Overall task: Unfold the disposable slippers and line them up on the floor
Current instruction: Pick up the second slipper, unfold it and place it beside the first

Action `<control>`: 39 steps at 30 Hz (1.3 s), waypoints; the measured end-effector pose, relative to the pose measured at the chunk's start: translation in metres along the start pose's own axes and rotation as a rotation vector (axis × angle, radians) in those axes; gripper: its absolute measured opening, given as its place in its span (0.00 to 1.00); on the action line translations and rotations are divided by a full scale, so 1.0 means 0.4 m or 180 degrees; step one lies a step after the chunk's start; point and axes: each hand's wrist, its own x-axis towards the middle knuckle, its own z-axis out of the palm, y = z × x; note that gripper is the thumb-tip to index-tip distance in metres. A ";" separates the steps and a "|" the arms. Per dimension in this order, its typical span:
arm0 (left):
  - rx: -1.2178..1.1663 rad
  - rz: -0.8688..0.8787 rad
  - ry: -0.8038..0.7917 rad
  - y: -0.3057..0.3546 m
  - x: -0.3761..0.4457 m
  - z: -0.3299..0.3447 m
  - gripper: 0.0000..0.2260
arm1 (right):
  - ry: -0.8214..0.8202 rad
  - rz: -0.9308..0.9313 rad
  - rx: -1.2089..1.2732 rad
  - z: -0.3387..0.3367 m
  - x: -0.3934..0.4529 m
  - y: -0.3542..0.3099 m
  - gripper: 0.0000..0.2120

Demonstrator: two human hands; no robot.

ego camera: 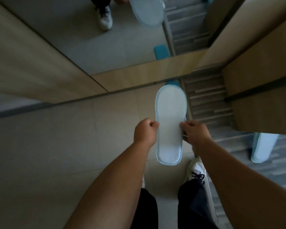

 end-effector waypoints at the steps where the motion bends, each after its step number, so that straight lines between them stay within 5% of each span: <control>1: -0.0026 -0.0050 0.0055 -0.013 0.015 -0.001 0.09 | -0.0048 -0.0020 -0.0069 0.014 0.024 0.000 0.04; 9: 0.0168 0.0023 0.0541 -0.043 0.101 0.086 0.14 | -0.0065 -0.0833 -0.1456 0.076 0.127 -0.009 0.05; 15: -0.0734 -0.0261 0.0073 -0.043 0.132 0.156 0.13 | 0.0148 -0.1424 -0.2119 0.108 0.152 0.040 0.06; 21: -0.1373 -0.0438 -0.0014 -0.071 0.175 0.138 0.11 | -0.0294 -0.1860 -0.2041 0.131 0.165 0.064 0.07; 26: -0.1272 -0.0355 -0.0119 -0.116 0.219 0.117 0.12 | 0.0127 -0.1741 -0.1971 0.116 0.231 0.055 0.10; 30: -0.1329 -0.0340 -0.0209 -0.152 0.272 0.121 0.11 | -0.0115 -0.0927 -0.1881 0.115 0.342 0.044 0.18; 34: -0.1312 -0.0341 -0.0191 -0.192 0.349 0.138 0.10 | -0.0490 -0.0594 -0.1343 0.156 0.428 0.057 0.04; 39: -0.0703 -0.0139 0.0274 -0.268 0.487 0.149 0.12 | -0.0348 -0.0667 -0.1209 0.225 0.553 0.096 0.06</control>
